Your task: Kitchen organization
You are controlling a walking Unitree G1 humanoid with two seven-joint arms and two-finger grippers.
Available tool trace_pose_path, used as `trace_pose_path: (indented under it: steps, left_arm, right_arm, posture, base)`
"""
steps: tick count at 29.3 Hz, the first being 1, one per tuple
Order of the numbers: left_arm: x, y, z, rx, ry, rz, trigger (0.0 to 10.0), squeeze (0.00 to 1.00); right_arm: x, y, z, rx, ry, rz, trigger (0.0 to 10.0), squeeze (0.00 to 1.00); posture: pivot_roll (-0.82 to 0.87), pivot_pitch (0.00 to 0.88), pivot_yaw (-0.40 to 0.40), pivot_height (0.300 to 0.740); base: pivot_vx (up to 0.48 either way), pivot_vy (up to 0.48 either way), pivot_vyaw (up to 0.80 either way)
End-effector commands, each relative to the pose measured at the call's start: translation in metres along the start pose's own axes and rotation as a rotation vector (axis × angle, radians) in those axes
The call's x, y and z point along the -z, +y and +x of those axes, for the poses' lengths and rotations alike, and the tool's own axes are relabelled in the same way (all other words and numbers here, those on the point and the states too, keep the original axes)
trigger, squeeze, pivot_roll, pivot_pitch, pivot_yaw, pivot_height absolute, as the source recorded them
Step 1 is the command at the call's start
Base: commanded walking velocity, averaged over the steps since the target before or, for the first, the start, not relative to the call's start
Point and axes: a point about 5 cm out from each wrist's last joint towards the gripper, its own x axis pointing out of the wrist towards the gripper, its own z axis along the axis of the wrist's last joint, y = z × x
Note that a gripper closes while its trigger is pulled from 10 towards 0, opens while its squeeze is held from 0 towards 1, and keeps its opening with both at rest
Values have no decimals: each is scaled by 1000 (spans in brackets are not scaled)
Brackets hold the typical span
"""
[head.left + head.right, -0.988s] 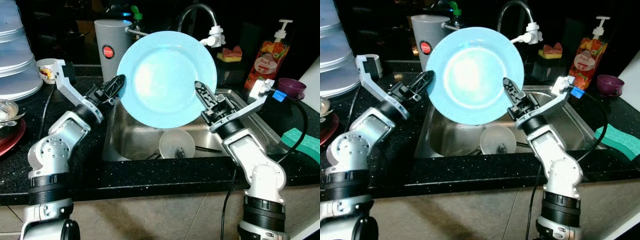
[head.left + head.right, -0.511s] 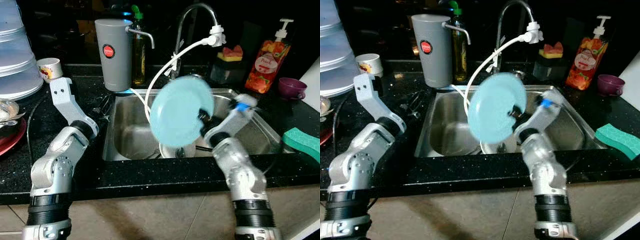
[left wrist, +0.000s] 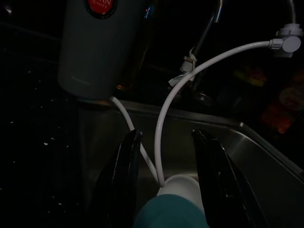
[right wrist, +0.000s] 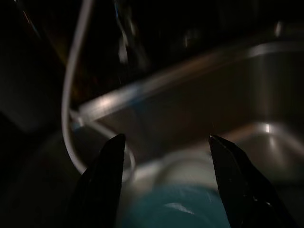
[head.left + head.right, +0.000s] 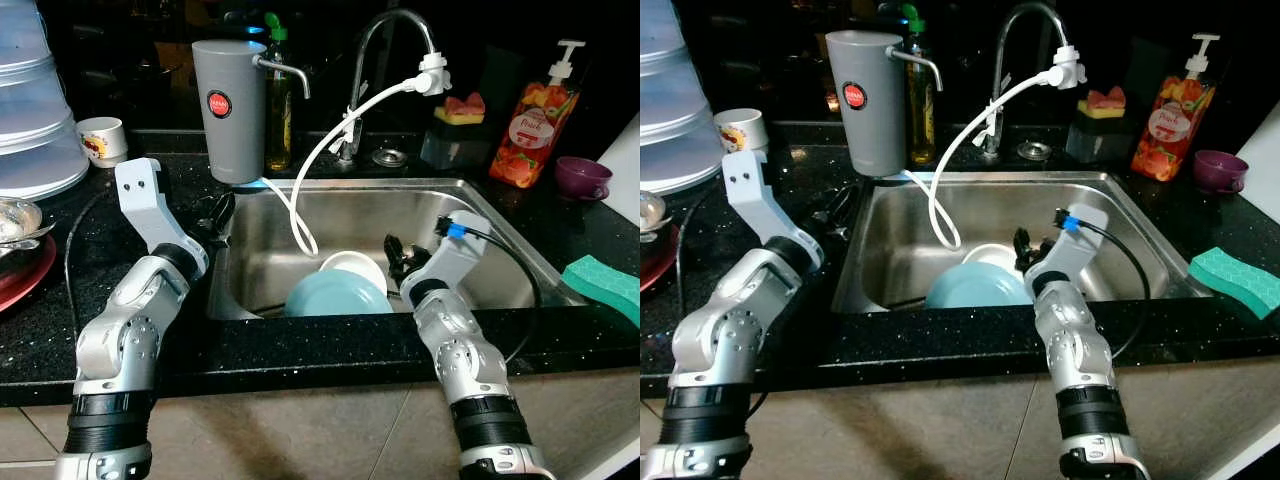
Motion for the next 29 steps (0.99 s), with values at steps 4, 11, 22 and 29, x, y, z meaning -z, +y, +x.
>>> trace_pose_path:
  steps: [4, 11, 22, 29]
  left_arm:
    - [0, -1, -3, -3, -10, 11, 10000, 0]
    - [-8, -1, -2, -62, -59, 166, 10000, 0]
    - [-80, 54, -9, -444, -263, 517, 10000, 0]
    - [-122, 120, -41, -864, -289, 679, 10000, 0]
  right_arm:
    - [-25, 10, -1, -49, -131, 27, 10000, 0]
    - [-43, 27, -12, -131, -215, -16, 10000, 0]
    - [-42, 15, -14, -92, -209, -25, 10000, 0]
    - [-43, 12, -13, -79, -208, -27, 10000, 0]
  posture:
    - [29, 111, -48, 740]
    - [24, 124, -42, 740]
    - [40, 135, -37, 740]
    - [47, 137, -32, 740]
  base:
    - [0, 0, 0]
    - [0, 0, 0]
    - [0, 0, 0]
    - [0, 0, 0]
